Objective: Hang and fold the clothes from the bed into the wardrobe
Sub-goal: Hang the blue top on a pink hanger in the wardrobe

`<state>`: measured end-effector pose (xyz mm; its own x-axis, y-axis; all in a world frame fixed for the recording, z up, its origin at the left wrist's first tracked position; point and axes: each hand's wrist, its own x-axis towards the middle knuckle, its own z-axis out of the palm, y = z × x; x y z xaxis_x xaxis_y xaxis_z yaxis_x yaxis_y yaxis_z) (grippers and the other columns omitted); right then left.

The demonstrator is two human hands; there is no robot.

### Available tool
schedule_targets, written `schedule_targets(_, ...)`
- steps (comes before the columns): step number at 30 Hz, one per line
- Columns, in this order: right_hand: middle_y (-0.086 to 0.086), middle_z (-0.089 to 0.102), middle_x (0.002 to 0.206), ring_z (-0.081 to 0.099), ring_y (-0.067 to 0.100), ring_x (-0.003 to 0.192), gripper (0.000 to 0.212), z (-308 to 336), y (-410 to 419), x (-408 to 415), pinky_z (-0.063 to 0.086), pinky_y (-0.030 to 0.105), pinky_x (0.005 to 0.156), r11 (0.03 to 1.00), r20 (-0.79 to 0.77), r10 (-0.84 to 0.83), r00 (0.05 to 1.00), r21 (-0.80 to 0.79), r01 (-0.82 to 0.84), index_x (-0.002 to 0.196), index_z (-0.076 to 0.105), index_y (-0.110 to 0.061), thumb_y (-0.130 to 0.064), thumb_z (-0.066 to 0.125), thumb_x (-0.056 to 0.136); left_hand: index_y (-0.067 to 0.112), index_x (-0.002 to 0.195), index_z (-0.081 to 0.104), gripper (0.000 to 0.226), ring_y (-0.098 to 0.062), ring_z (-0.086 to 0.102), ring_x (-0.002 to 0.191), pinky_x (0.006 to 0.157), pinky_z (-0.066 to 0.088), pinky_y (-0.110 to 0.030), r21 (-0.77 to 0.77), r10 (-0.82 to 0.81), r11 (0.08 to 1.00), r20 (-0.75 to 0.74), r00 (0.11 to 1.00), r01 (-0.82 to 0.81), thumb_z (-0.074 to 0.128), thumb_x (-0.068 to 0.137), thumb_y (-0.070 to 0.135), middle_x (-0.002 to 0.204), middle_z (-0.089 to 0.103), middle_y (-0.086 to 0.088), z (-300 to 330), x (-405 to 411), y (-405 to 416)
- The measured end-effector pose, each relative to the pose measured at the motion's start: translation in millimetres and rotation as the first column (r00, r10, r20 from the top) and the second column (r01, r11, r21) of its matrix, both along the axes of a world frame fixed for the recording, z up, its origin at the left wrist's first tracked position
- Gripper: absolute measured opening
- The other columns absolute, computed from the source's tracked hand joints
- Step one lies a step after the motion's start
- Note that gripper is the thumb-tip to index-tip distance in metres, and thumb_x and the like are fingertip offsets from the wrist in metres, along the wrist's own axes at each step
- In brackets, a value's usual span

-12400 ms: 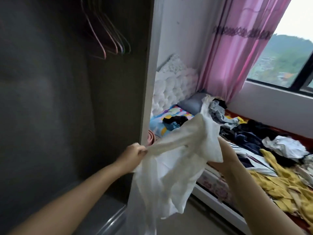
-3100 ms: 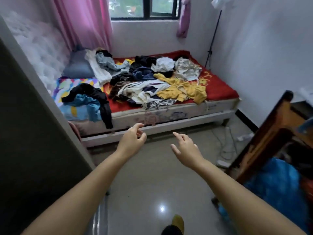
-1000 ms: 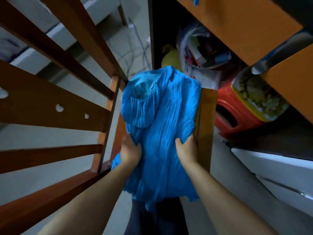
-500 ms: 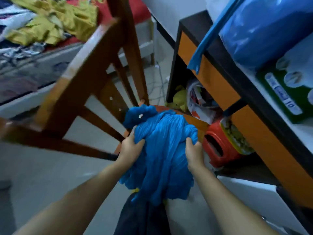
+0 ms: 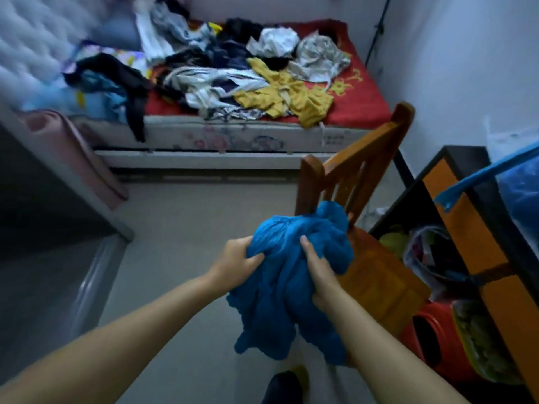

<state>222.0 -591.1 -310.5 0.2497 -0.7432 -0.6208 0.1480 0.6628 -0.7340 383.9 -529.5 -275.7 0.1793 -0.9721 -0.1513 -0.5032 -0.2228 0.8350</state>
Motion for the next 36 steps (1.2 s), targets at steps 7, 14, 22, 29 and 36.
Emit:
schedule_targets(7,0.015,0.068,0.115,0.066,0.03,0.102,0.035,64,75,147,0.053,0.046,0.091,0.946,0.037,0.278,0.96,-0.187,-0.266,0.123,0.058,-0.009,-0.017,0.064,0.09,0.009,0.112,0.063,0.025,-0.006,0.064,0.094,0.074,0.047,-0.011,0.098,-0.121,0.986,-0.118,0.986,0.133,0.062,0.092,0.025,0.101,0.067,0.007,43,125,138)
schedule_targets(14,-0.006,0.064,0.097,0.062,0.0,0.089,0.024,120,173,237,0.053,0.017,0.072,0.346,-0.481,0.611,0.629,-0.552,-0.758,0.099,0.059,-0.024,-0.003,0.059,0.088,0.009,0.122,0.06,0.07,-0.027,0.064,0.096,0.077,0.053,-0.039,0.318,0.607,0.754,-0.671,0.426,-0.574,0.038,0.088,0.066,0.11,0.067,-0.013,65,295,256)
schedule_targets(22,0.003,0.057,0.121,0.053,0.019,0.11,0.032,130,224,287,0.038,0.023,0.088,-0.401,-0.915,0.303,0.266,-0.375,-0.836,0.118,0.061,-0.015,-0.016,0.059,0.086,0.006,0.092,0.07,0.021,-0.022,0.072,0.071,0.056,0.057,-0.03,0.204,0.438,0.748,-0.867,0.239,-0.631,0.054,0.091,0.019,0.08,0.073,-0.012,124,337,268)
schedule_targets(29,-0.018,0.058,0.079,0.054,0.001,0.076,0.022,162,186,326,0.043,0.014,0.069,-0.224,-0.877,0.466,0.117,-0.245,-0.943,0.086,0.062,-0.024,-0.046,0.062,0.089,0.014,0.052,0.073,0.053,-0.014,0.066,0.054,0.051,0.054,-0.021,-0.052,0.3,0.656,-0.898,0.323,-0.753,0.045,0.093,0.033,0.06,0.068,-0.002,167,370,293)
schedule_targets(36,-0.018,0.042,0.127,0.043,-0.016,0.116,0.058,194,175,419,0.036,0.008,0.094,-0.081,-0.659,0.57,0.491,-0.639,-0.765,0.14,0.039,-0.027,-0.033,0.065,0.089,0.02,0.065,0.065,0.032,-0.015,0.058,0.053,0.052,0.048,-0.021,-0.331,-0.12,0.876,-0.853,0.507,-0.349,0.078,0.051,0.044,0.062,0.059,-0.002,190,408,304)
